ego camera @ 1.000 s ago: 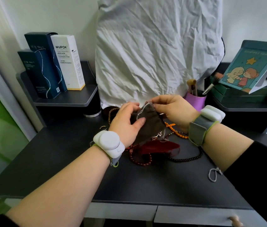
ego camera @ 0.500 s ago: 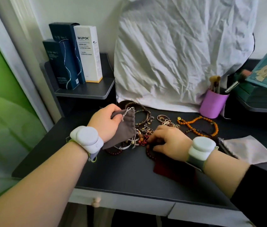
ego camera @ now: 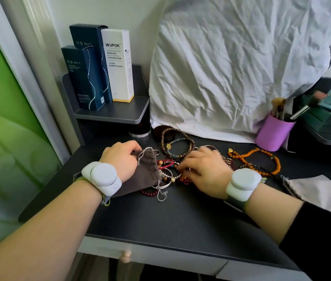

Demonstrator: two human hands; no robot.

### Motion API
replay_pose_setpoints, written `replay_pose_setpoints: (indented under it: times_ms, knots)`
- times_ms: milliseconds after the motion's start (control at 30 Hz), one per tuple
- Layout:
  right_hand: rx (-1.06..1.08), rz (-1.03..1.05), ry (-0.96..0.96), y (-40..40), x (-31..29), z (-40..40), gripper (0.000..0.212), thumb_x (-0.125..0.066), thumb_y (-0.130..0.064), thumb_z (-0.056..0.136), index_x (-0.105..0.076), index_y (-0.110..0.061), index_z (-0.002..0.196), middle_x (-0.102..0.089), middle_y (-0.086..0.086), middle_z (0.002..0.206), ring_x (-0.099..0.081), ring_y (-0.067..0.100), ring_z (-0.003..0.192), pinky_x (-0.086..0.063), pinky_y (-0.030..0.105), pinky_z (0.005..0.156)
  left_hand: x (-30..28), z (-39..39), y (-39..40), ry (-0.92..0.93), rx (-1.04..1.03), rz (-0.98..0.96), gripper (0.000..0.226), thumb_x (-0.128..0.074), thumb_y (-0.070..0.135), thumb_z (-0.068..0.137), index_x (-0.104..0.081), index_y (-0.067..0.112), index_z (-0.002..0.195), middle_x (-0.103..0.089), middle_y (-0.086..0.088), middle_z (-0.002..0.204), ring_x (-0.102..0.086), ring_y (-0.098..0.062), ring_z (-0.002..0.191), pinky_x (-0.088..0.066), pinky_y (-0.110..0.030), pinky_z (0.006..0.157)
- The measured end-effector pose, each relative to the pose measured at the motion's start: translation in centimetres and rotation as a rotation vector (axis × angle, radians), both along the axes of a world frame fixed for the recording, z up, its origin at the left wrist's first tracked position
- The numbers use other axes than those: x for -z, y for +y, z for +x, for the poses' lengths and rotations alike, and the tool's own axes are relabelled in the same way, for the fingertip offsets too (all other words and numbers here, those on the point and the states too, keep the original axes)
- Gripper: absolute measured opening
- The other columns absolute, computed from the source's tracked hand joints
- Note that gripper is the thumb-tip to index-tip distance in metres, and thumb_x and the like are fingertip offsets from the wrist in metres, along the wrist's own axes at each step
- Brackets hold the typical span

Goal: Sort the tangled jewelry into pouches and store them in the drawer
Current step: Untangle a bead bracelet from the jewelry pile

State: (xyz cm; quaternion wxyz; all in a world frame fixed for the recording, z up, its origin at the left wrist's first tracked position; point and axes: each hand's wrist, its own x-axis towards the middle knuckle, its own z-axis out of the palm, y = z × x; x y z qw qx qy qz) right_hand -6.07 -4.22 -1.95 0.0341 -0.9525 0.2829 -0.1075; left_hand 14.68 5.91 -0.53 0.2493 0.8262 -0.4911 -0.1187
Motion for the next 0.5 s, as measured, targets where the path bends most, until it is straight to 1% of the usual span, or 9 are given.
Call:
replay_pose_setpoints:
  times_ms: [67,100,167,233,300,333,367,433,500]
  knots:
    - [-0.108,0.067,-0.030,0.9,0.7,1.0,0.028,-0.051,-0.036,0.092,-0.060,-0.036,0.119,-0.054,-0.010,0.122,-0.039,0.018,0.112,-0.034,0.036,0.095,0.1,0.1,-0.2,-0.009,-0.028,0.003,0.026,-0.046,0.014,0.089,-0.063,0.034,0.093,-0.054,-0.008,0.102,-0.049,-0.037,0.103,-0.043,-0.041,0.089]
    - [-0.130,0.081,-0.031,1.0,1.0,1.1,0.029,-0.051,-0.037,0.092,-0.061,-0.034,0.119,-0.054,-0.009,0.123,-0.039,0.019,0.112,-0.034,0.037,0.097,0.2,0.2,-0.3,-0.011,-0.036,0.006,0.028,-0.046,0.013,0.089,-0.063,0.033,0.096,-0.052,-0.008,0.102,-0.048,-0.038,0.104,-0.042,-0.040,0.089]
    - [-0.125,0.101,-0.028,0.8,1.1,1.0,0.029,-0.052,-0.037,0.092,-0.062,-0.032,0.118,-0.055,-0.008,0.121,-0.039,0.019,0.112,-0.033,0.034,0.099,0.3,0.4,-0.5,-0.018,-0.049,0.018,0.033,-0.044,0.010,0.088,-0.064,0.032,0.100,-0.047,-0.006,0.099,-0.046,-0.038,0.105,-0.040,-0.037,0.088]
    - [-0.097,0.122,-0.033,0.2,1.0,0.2,0.028,-0.057,-0.035,0.089,-0.064,-0.030,0.116,-0.055,-0.006,0.119,-0.039,0.018,0.111,-0.032,0.028,0.100,0.5,0.4,-0.7,-0.024,-0.053,0.021,0.036,-0.042,0.007,0.087,-0.063,0.031,0.103,-0.043,-0.003,0.096,-0.045,-0.036,0.105,-0.037,-0.035,0.086]
    - [-0.067,0.127,-0.023,-0.5,0.6,-0.7,0.026,-0.061,-0.034,0.087,-0.066,-0.029,0.112,-0.056,-0.007,0.118,-0.039,0.016,0.109,-0.030,0.023,0.098,0.7,0.3,-0.8,-0.036,-0.036,0.006,0.038,-0.041,0.004,0.086,-0.064,0.028,0.104,-0.041,0.004,0.086,-0.043,-0.029,0.099,-0.033,-0.032,0.086]
    - [-0.047,0.132,-0.012,-0.8,0.4,-1.2,0.025,-0.062,-0.034,0.085,-0.067,-0.029,0.109,-0.056,-0.008,0.118,-0.039,0.015,0.108,-0.030,0.023,0.098,0.8,0.2,-0.9,-0.048,-0.020,-0.003,0.038,-0.041,0.002,0.086,-0.064,0.026,0.105,-0.038,0.009,0.080,-0.041,-0.026,0.097,-0.031,-0.031,0.087]
    - [-0.025,0.145,0.001,-1.2,0.2,-1.7,0.023,-0.064,-0.034,0.084,-0.069,-0.029,0.106,-0.056,-0.009,0.117,-0.039,0.015,0.109,-0.031,0.026,0.099,1.0,0.1,-1.0,-0.059,-0.004,-0.013,0.038,-0.041,0.001,0.085,-0.064,0.023,0.105,-0.034,0.014,0.077,-0.041,-0.025,0.097,-0.031,-0.030,0.088]
    - [0.016,0.189,0.027,-1.7,-0.3,-2.5,0.020,-0.066,-0.034,0.081,-0.071,-0.030,0.100,-0.056,-0.011,0.115,-0.040,0.013,0.111,-0.033,0.032,0.100,1.2,-0.1,-1.3,-0.070,0.016,-0.024,0.038,-0.041,0.000,0.085,-0.065,0.022,0.106,-0.031,0.016,0.075,-0.045,-0.029,0.103,-0.033,-0.032,0.090]
    - [0.037,0.225,0.031,-2.2,-0.6,-2.9,0.014,-0.068,-0.035,0.079,-0.073,-0.030,0.091,-0.060,-0.011,0.109,-0.044,0.012,0.108,-0.033,0.028,0.098,1.6,-0.2,-1.7,-0.058,0.026,-0.027,0.039,-0.041,-0.002,0.084,-0.064,0.022,0.103,-0.034,0.015,0.077,-0.047,-0.030,0.106,-0.036,-0.034,0.092]
